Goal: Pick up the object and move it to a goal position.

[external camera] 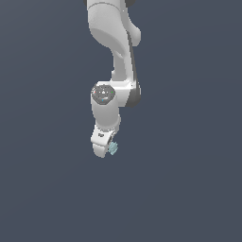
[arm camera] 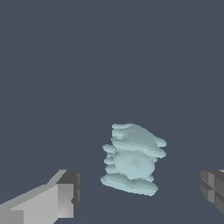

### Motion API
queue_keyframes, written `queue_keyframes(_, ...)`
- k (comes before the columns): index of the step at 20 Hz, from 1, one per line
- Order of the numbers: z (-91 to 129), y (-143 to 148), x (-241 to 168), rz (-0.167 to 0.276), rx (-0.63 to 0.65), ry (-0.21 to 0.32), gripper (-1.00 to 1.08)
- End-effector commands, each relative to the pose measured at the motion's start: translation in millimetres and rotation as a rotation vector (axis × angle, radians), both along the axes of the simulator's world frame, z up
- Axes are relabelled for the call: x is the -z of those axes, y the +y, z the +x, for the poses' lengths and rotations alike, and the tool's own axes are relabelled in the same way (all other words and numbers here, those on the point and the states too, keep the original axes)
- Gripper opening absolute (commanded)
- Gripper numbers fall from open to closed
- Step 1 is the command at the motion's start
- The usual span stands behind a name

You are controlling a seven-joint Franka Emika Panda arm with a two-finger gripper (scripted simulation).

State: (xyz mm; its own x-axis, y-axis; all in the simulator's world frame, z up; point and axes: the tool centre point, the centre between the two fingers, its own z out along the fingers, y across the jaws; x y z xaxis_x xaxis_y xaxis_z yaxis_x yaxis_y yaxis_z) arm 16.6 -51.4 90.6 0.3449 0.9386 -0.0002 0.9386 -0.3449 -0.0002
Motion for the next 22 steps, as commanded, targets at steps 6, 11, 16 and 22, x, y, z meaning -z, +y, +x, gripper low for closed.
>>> queue_keyframes(6, -0.5, 0.2, 18.6, 0.0, -0.002, 0.0, 1.0)
queue_keyframes(11, -1.2, 0.5, 43.5, 0.0, -0.005, 0.0, 1.0)
queue_keyframes(16, 0.0, 0.1, 50.2, 0.0, -0.005, 0.0, 1.0)
queue_keyframes(22, 0.0, 0.1, 50.2, 0.0, -0.005, 0.0, -1.0)
